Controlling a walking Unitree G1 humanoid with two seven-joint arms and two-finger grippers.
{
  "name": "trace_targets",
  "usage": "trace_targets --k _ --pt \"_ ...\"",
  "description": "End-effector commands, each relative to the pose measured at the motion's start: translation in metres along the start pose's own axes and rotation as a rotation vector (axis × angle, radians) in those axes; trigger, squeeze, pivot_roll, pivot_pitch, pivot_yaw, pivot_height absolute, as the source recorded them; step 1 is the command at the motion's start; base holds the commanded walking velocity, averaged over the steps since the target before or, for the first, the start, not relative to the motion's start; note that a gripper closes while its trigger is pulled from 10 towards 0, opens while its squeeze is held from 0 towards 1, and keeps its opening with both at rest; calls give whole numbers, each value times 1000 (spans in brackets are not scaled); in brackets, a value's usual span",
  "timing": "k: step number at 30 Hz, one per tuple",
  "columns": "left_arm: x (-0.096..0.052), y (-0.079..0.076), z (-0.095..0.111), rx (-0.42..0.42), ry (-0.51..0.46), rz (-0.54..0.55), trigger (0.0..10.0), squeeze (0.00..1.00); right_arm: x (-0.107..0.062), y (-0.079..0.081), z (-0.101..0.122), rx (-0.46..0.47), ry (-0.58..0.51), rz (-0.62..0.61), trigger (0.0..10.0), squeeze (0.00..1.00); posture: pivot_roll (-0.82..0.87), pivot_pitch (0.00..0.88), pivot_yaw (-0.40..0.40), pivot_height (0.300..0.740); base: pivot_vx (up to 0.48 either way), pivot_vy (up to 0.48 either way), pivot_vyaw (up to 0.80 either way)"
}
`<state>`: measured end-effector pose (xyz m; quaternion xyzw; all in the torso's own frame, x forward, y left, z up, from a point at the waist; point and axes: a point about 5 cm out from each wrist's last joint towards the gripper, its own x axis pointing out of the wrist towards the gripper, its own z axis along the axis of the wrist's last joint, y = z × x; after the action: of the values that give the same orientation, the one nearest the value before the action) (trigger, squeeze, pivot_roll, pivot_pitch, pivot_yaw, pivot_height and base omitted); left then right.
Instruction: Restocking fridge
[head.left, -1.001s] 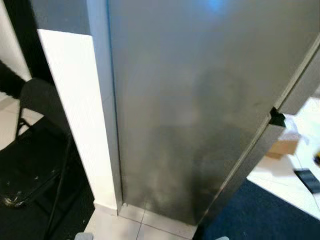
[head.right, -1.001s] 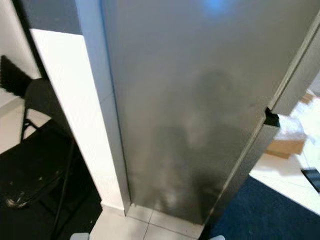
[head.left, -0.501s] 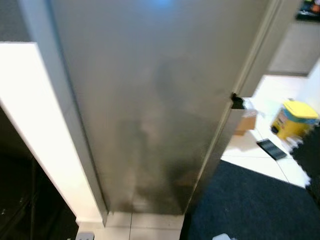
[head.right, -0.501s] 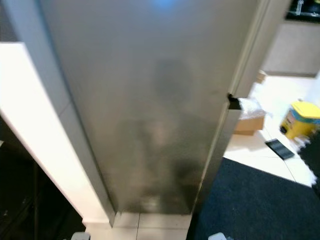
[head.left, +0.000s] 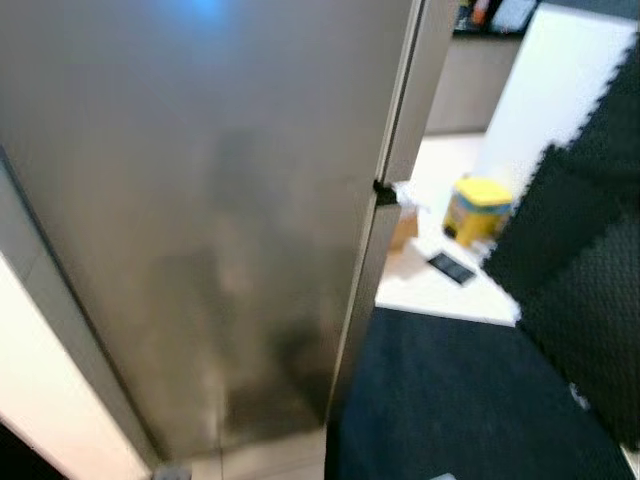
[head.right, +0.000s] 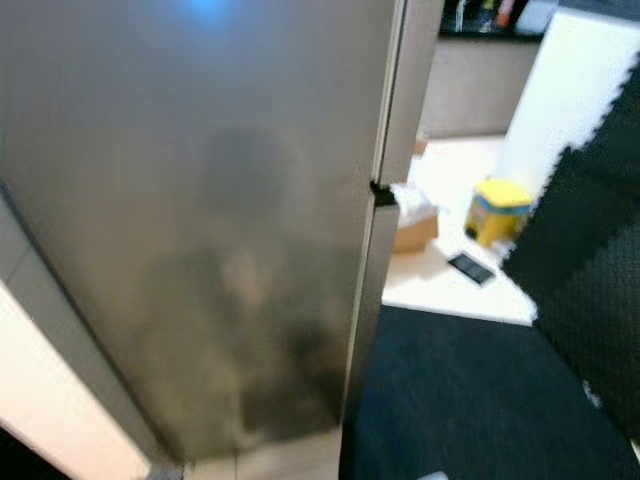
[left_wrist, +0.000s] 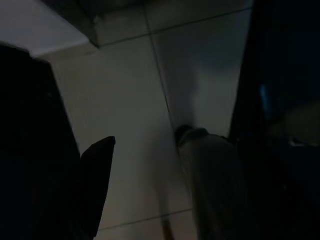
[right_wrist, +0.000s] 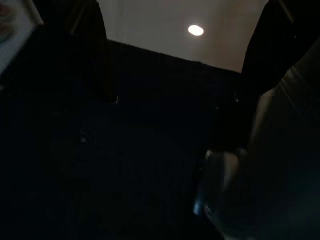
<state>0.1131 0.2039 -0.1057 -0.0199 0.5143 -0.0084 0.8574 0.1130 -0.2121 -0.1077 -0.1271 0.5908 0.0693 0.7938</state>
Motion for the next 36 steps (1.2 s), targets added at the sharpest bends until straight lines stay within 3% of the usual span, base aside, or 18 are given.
trace_targets --k 1,15,36 --pt "1 0 4 11 -10 -2 10000 0 -1 -4 -2 8 4 -12 10000 0 -40 0 13 740 0 0 -769" --pt "1 0 4 15 -10 -3 10000 0 -1 -7 0 33 -21 -29 10000 0 -42 0 13 740 0 0 -765" --pt "1 0 3 -2 -2 15 10000 0 -2 -12 8 41 -66 -24 10000 0 -39 0 6 740 0 0 0"
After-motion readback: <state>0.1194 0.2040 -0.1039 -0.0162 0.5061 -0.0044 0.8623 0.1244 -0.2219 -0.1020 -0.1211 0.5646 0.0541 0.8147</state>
